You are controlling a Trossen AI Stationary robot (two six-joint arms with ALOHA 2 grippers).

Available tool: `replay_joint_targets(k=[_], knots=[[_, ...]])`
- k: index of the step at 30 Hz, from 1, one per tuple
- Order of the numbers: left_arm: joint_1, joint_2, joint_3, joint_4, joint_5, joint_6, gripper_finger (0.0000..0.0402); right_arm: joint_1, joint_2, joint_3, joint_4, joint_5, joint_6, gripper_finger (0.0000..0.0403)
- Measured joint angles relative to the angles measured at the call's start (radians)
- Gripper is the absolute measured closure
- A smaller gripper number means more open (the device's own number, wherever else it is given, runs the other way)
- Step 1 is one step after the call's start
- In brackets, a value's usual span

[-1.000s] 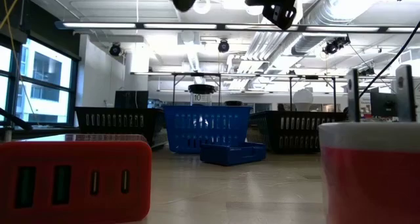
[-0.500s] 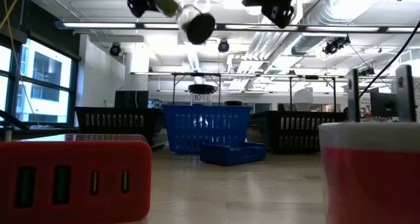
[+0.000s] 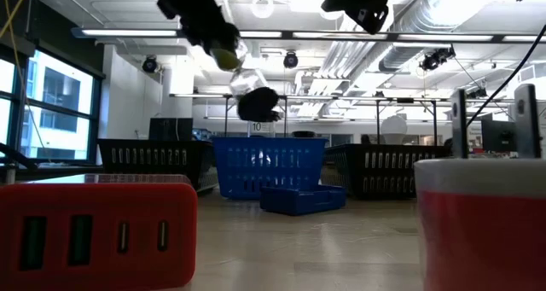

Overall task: Pick & Place Office items
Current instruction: Put the green hourglass into the blue bin

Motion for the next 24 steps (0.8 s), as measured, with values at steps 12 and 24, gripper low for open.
replay_joint_targets(k=[12,24], knots=[[0.061,0.206,0.205,-0.211,-0.003,0.028,0.0200,0.007,0.000,0.000,-0.001,0.026,-0.018,0.0339],[0.060,0.280,0.225,-0.208,0.000,0.077,0.0200,0.012,0.000,0.000,-0.019,0.052,-0.027,0.0339]])
